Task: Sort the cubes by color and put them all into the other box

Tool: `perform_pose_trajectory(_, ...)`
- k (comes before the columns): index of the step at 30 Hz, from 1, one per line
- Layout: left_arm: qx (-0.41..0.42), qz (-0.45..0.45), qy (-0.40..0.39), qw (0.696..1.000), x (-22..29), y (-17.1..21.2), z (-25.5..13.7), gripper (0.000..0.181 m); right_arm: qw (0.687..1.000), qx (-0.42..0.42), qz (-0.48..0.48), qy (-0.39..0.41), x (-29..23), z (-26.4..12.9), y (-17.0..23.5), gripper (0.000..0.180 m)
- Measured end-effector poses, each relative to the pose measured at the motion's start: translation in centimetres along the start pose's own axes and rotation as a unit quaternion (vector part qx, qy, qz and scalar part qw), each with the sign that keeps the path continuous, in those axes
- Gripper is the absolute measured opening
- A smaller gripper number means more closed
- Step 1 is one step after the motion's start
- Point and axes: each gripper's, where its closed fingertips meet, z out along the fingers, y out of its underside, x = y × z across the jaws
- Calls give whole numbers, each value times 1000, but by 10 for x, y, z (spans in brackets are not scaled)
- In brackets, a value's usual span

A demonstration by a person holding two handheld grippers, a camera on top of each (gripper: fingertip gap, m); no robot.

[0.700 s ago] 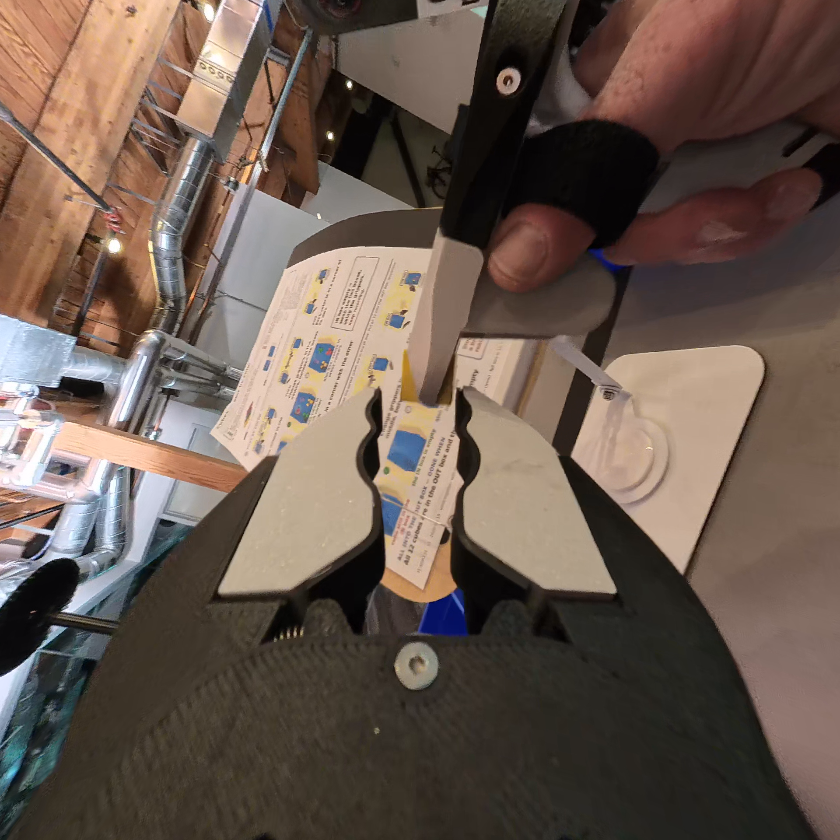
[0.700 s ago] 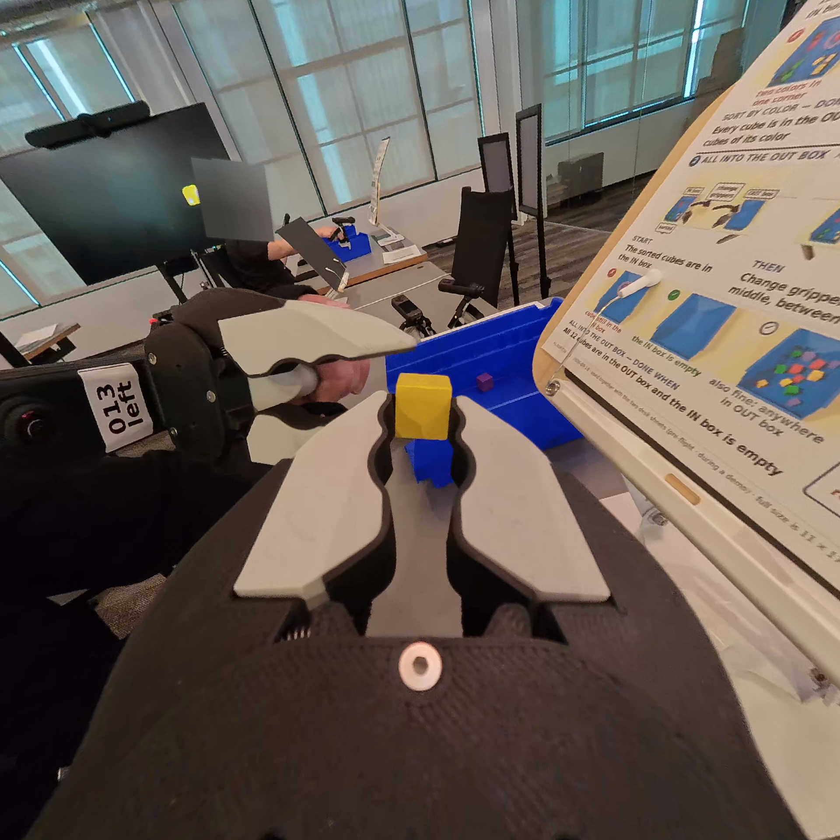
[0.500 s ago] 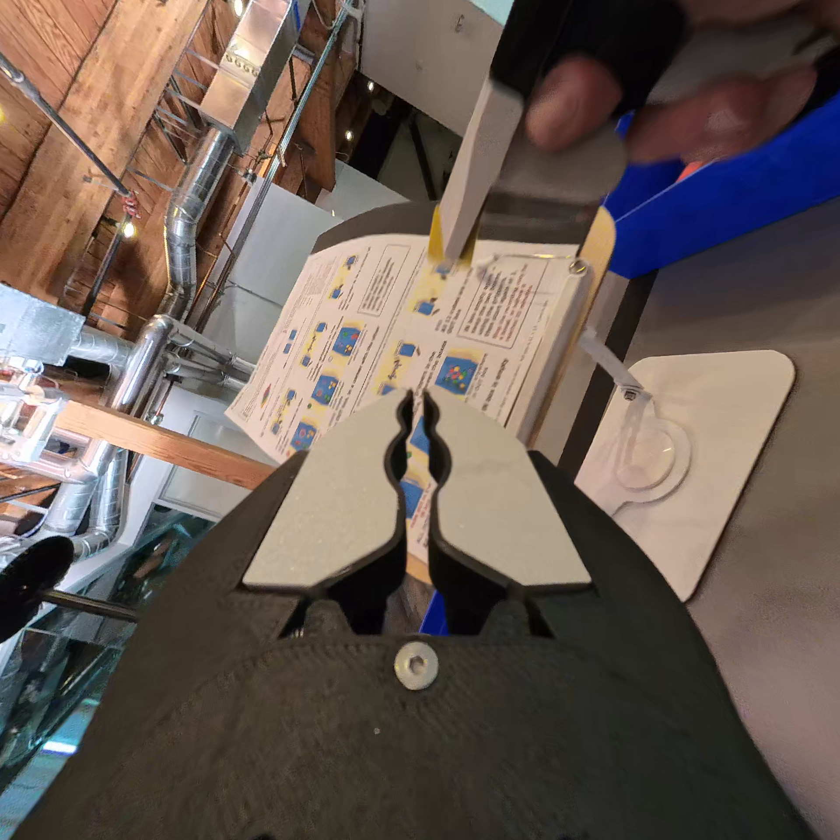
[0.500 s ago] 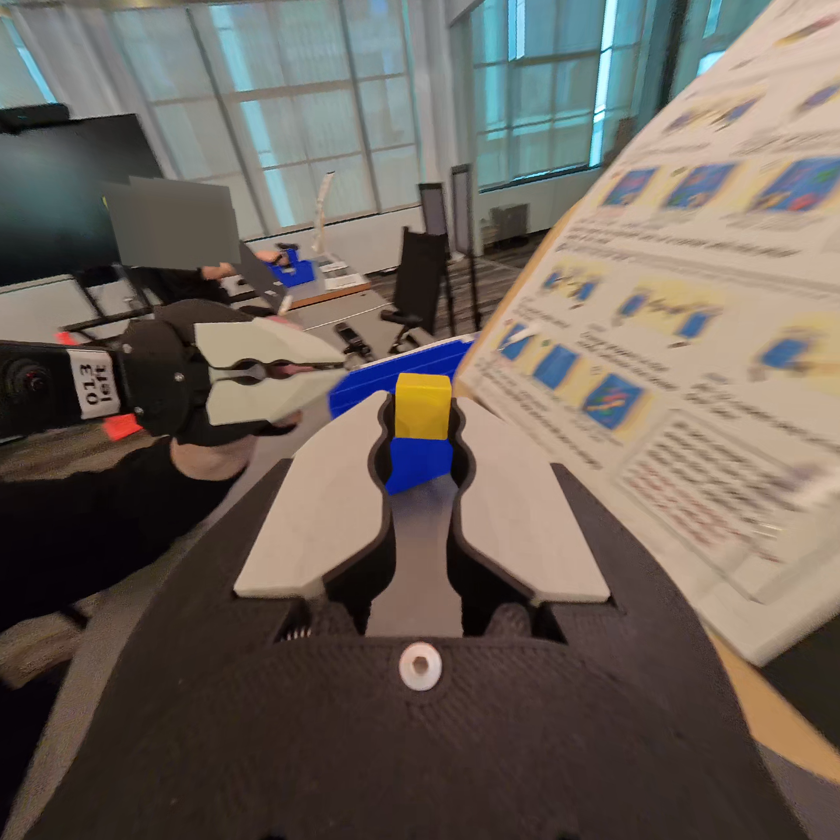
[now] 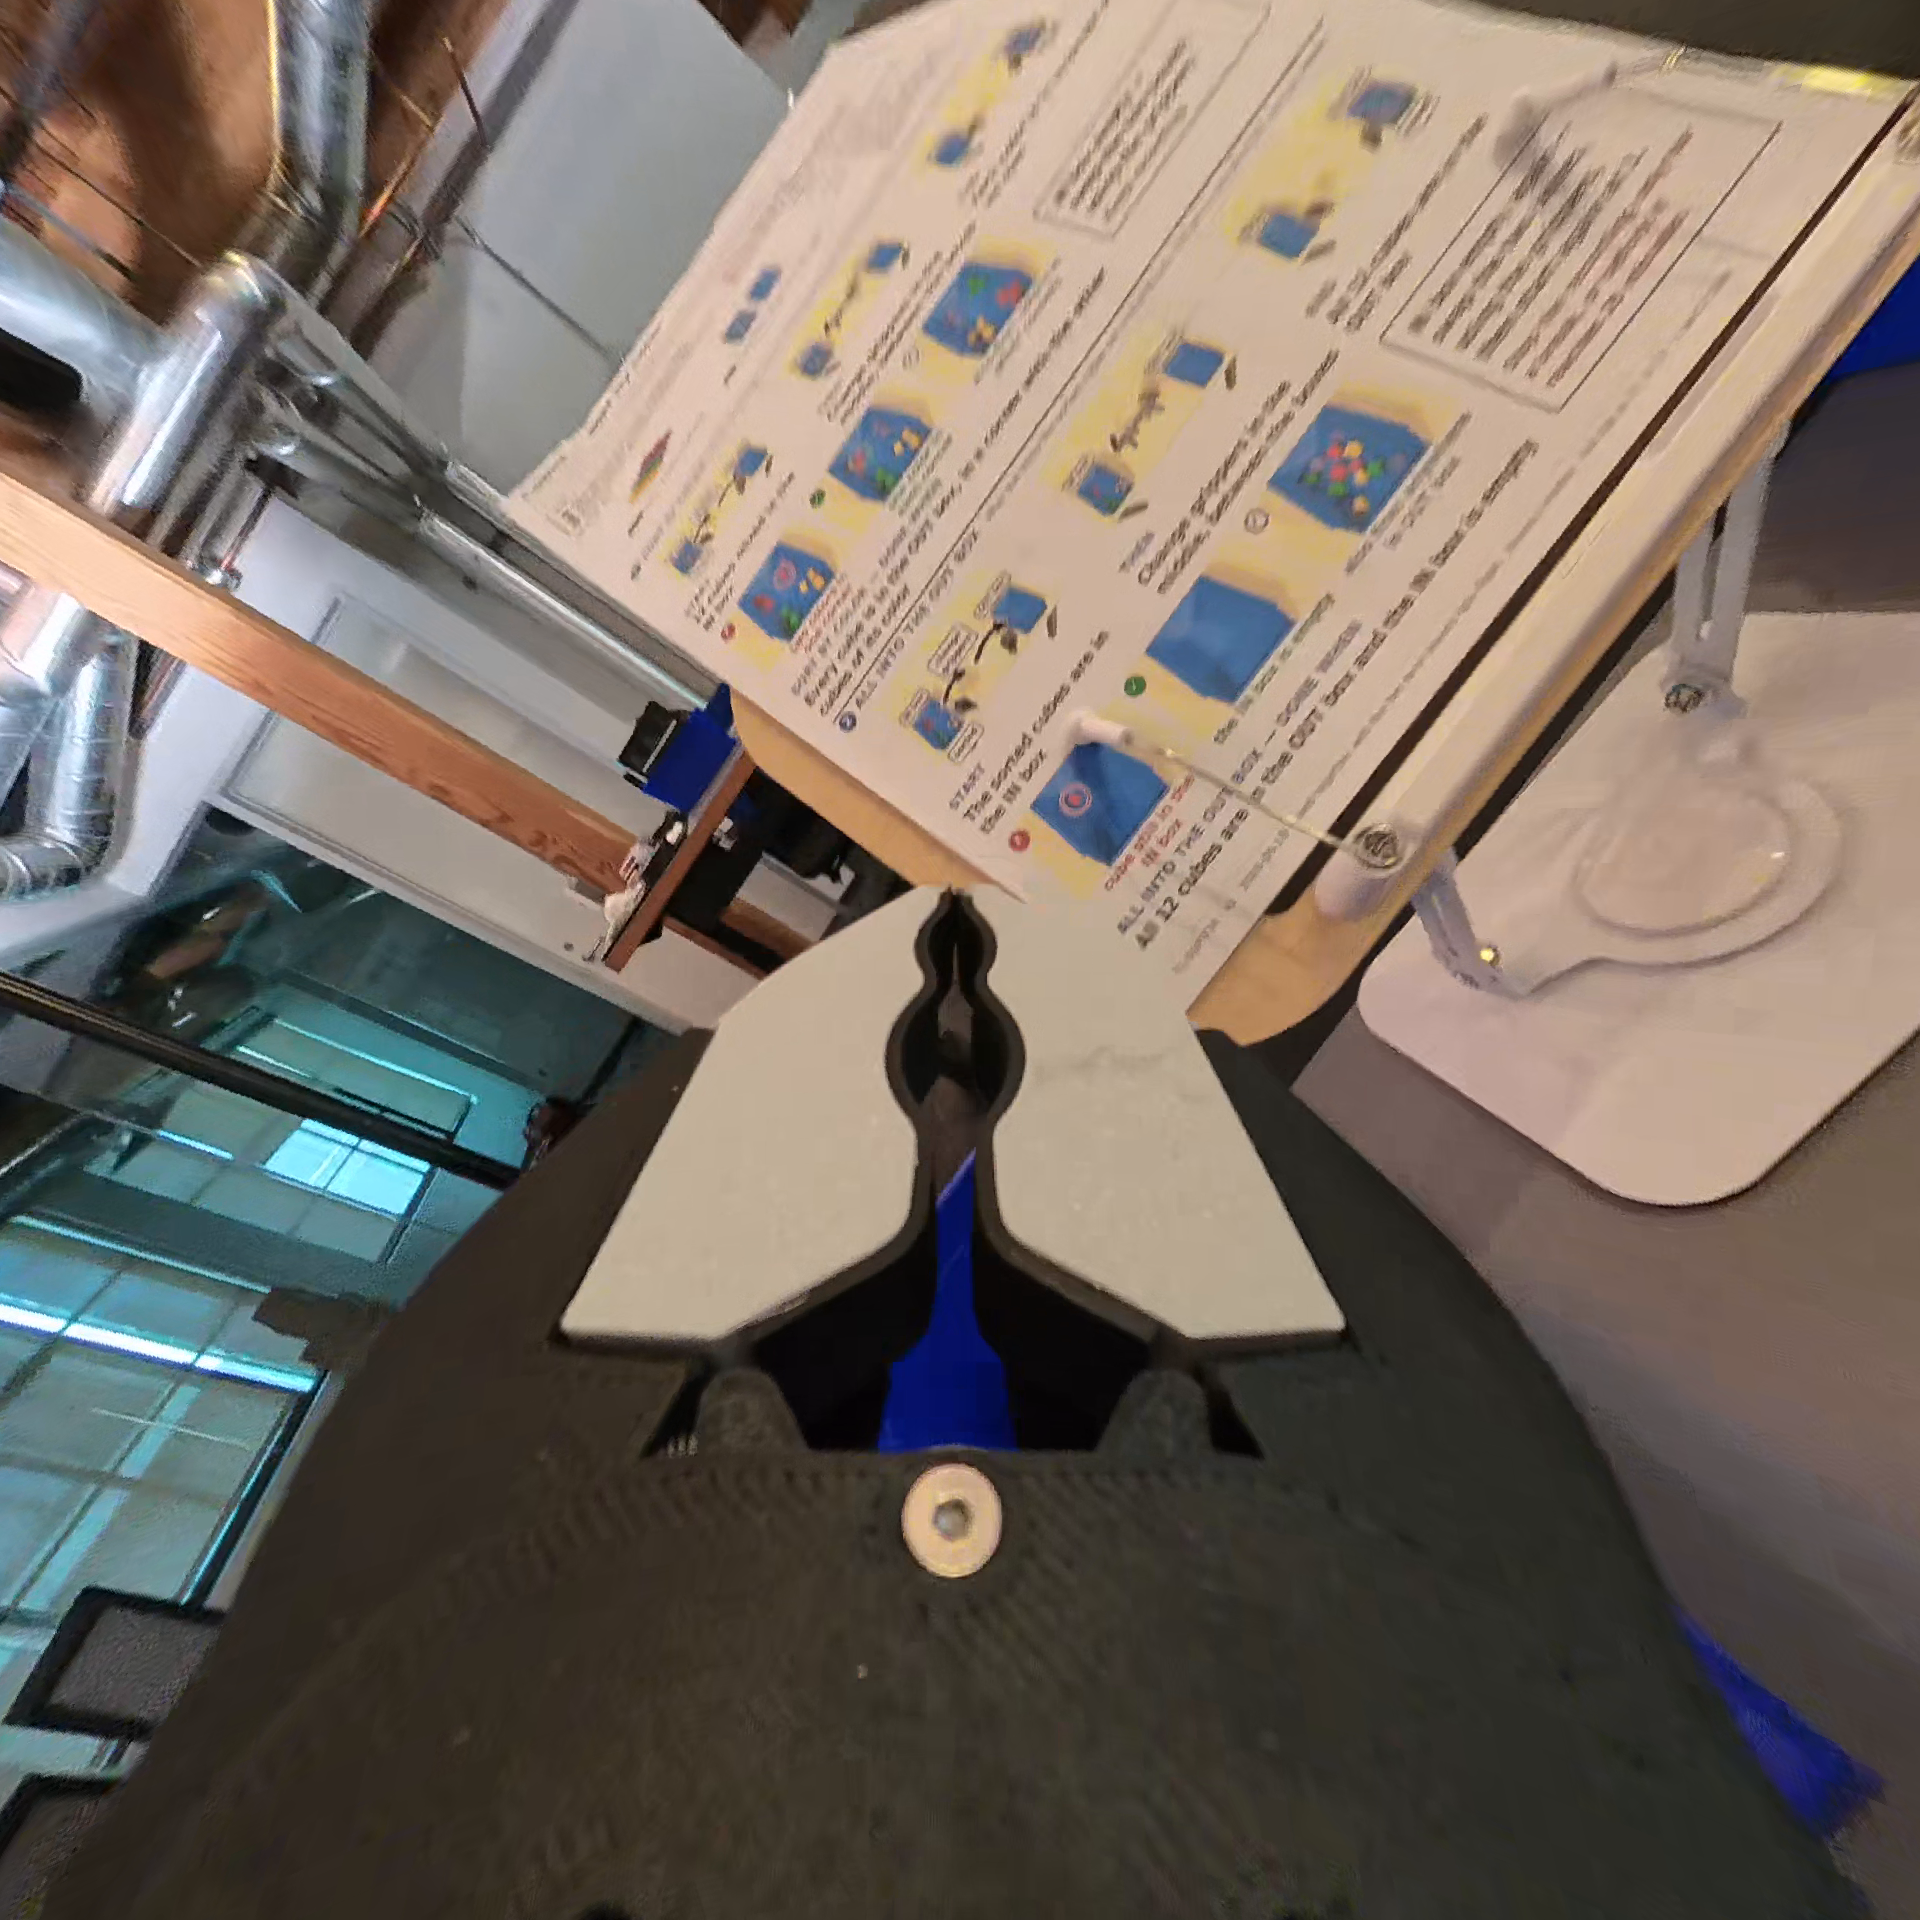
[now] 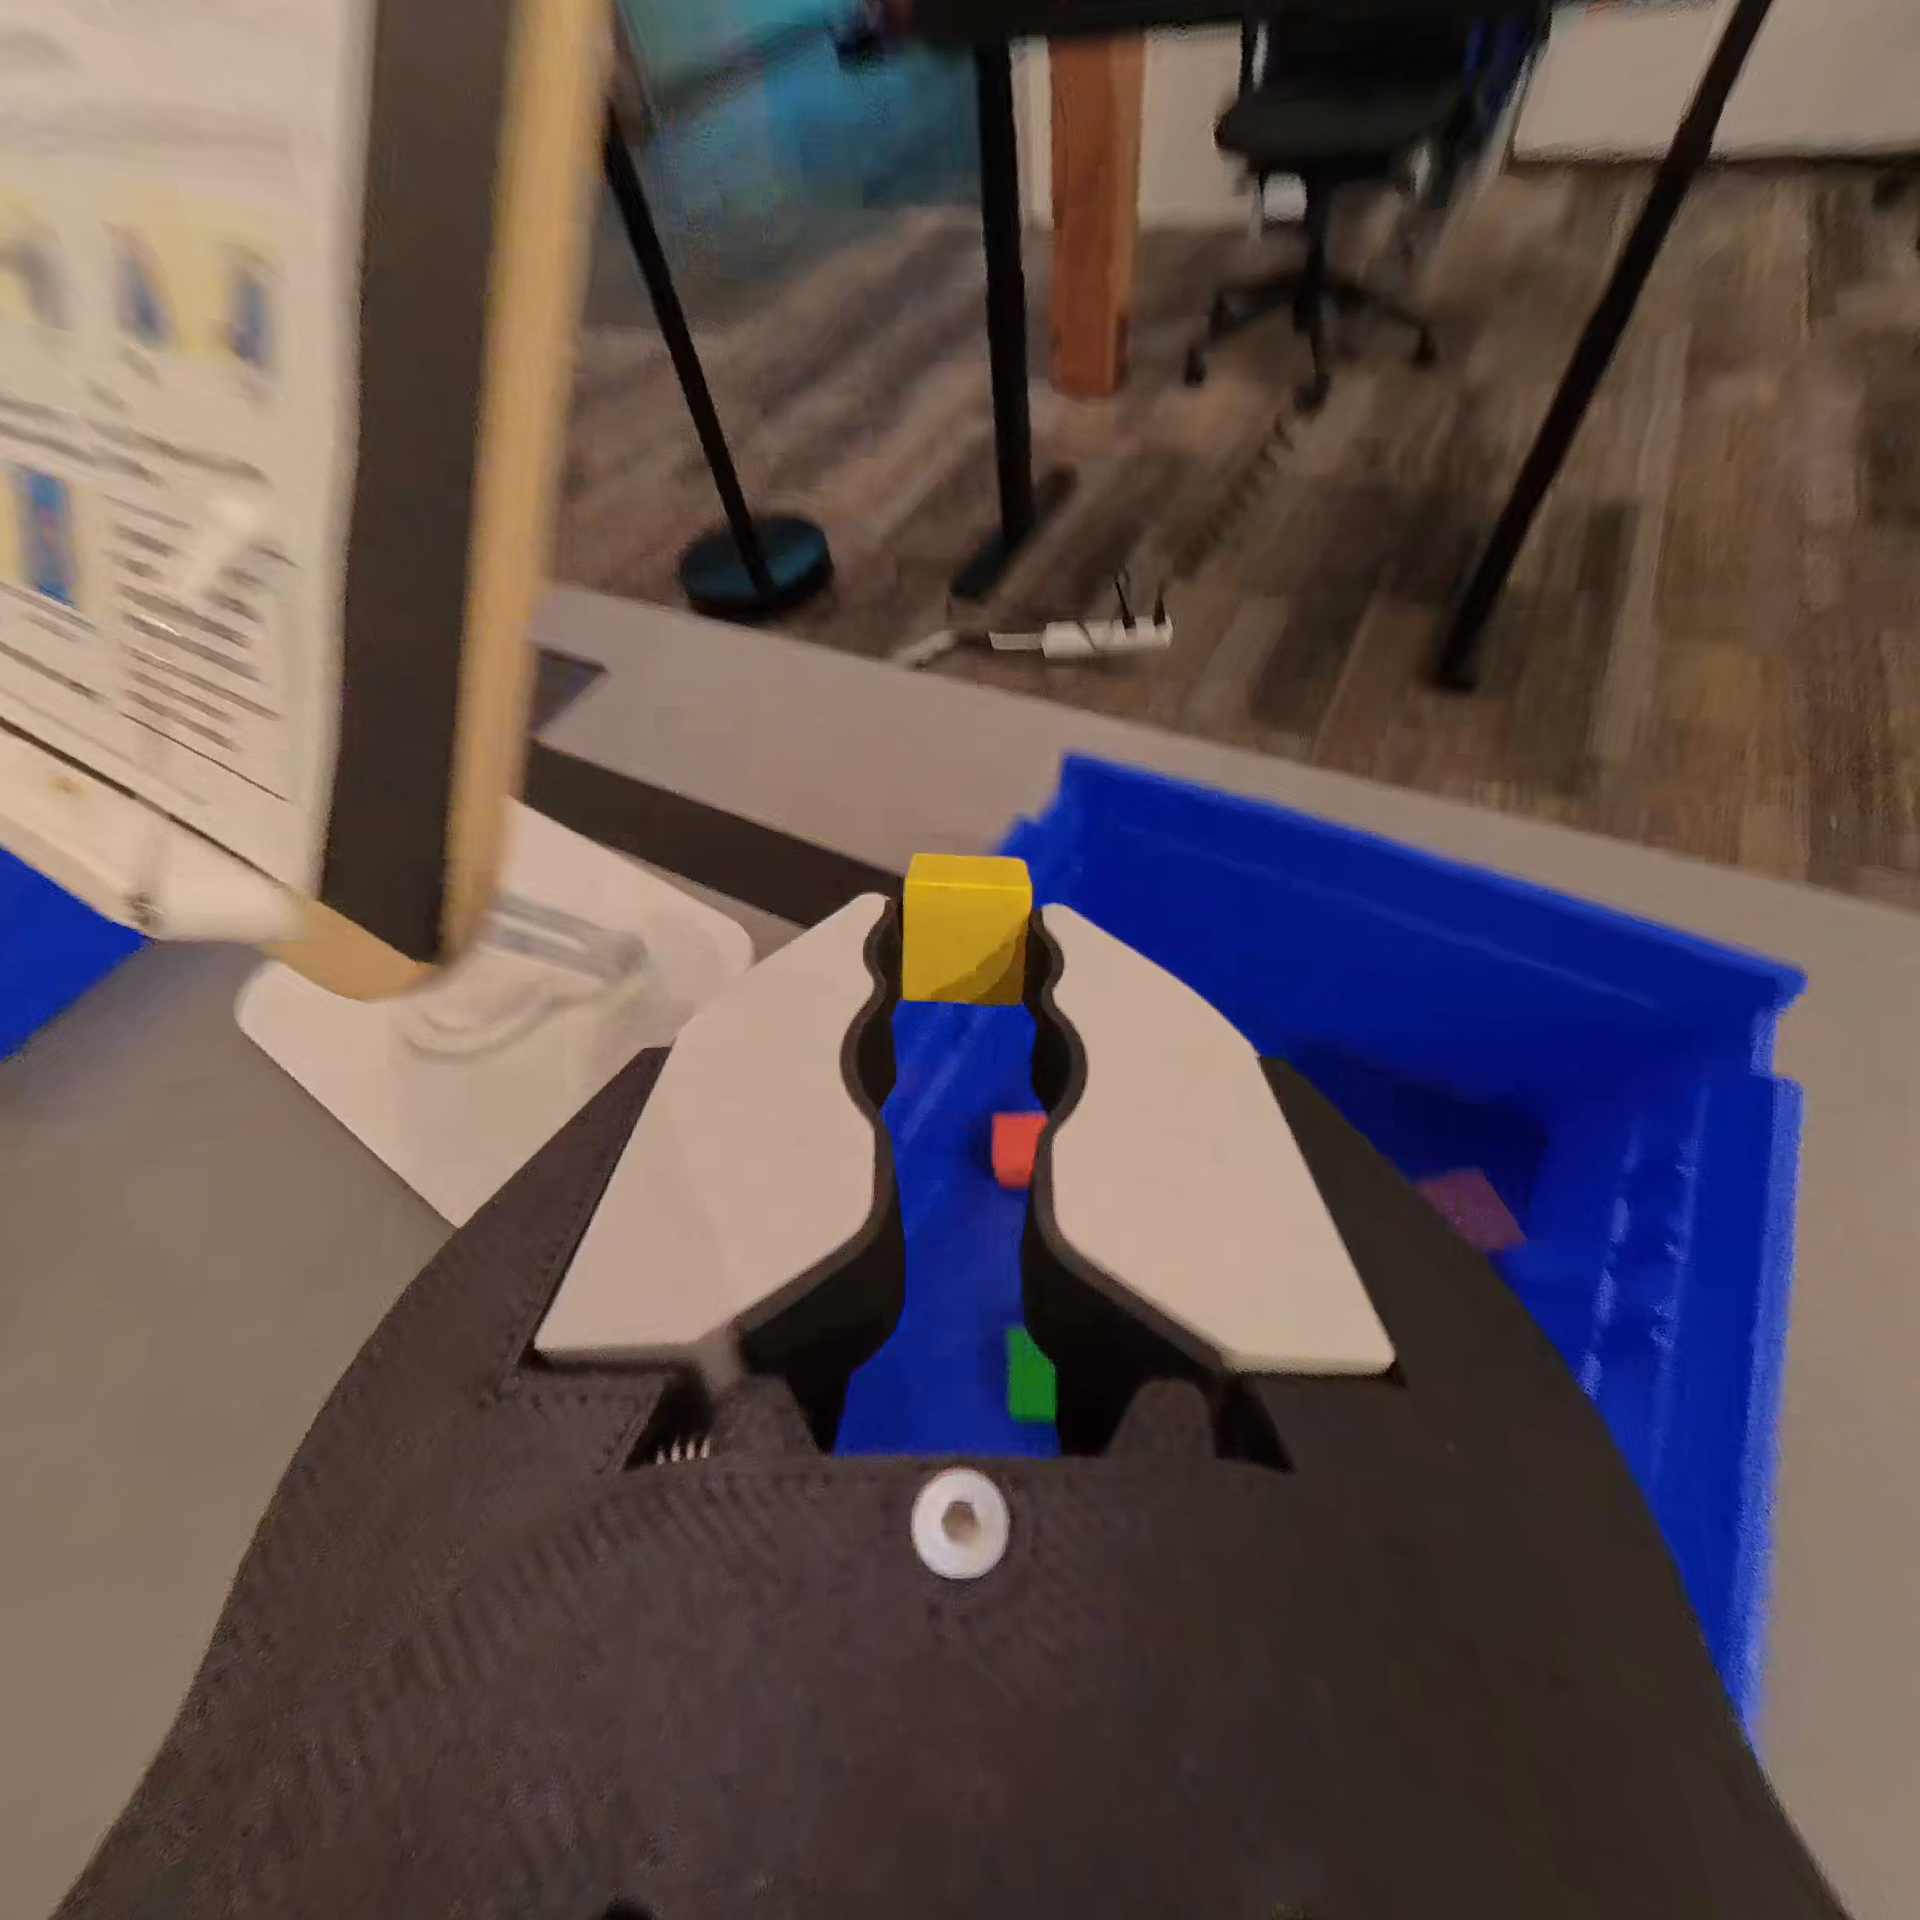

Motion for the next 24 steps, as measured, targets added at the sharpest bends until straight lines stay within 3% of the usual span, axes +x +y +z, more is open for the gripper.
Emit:
perform_pose_trajectory(7,-77,-36,36,996,0,54,17,0,989,-137,31,48,47,24,69,24)
perform_pose_trajectory(8,-90,-43,43,994,-1,63,18,0,984,-159,30,67,53,25,77,47)
perform_pose_trajectory(9,-99,-53,48,992,-1,70,19,0,981,-171,23,87,59,25,81,53)
perform_pose_trajectory(24,-191,-115,100,970,-9,139,15,0,990,-108,-41,82,26,11,32,33)
